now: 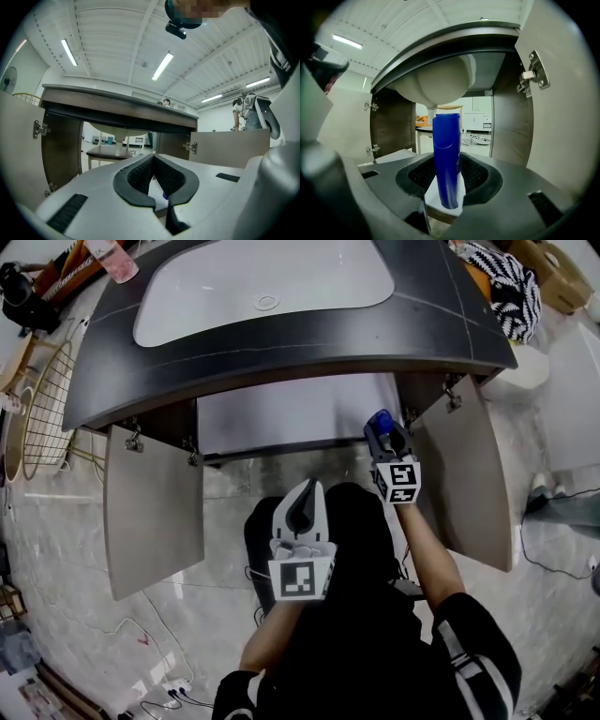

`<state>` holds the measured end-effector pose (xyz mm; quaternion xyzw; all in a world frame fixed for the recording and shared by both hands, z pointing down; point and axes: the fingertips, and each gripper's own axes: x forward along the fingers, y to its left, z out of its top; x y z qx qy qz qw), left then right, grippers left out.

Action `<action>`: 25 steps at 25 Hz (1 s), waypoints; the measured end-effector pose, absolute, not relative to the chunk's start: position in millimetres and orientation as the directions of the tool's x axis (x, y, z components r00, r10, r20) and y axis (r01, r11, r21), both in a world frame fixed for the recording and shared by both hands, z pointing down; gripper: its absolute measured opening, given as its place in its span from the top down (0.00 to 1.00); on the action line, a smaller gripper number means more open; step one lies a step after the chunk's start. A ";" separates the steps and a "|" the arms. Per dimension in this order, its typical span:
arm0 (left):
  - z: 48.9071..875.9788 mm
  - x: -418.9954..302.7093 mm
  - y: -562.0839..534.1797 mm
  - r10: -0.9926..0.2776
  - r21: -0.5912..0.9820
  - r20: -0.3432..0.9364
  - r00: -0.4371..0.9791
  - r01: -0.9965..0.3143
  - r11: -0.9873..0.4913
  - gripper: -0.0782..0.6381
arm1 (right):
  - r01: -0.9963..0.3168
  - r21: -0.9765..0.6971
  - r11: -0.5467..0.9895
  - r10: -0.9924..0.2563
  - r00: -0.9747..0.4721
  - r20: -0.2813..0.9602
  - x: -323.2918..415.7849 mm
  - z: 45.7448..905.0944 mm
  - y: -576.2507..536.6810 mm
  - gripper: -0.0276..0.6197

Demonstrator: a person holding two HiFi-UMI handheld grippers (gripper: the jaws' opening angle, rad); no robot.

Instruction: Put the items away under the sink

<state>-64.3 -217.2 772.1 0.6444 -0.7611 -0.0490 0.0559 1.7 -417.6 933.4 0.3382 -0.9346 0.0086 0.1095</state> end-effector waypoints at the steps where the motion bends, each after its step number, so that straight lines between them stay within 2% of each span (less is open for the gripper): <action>1: 772.5 -64.6 -218.6 -0.987 0.144 0.019 -0.161 -0.976 0.162 0.87 | -0.637 0.058 0.769 -0.633 -0.745 0.212 0.8 938.8 -422.3 0.73; 15: 793.2 -74.4 -226.0 -0.988 0.157 0.031 -0.155 -0.975 0.157 0.87 | -0.662 0.051 0.748 -0.643 -0.703 0.302 -14.1 1022.0 -467.0 0.73; 25: 803.7 -83.3 -226.0 -0.989 0.153 0.041 -0.143 -0.977 0.147 0.87 | -0.695 0.055 0.717 -0.673 -0.669 0.314 -20.3 1050.4 -486.6 0.73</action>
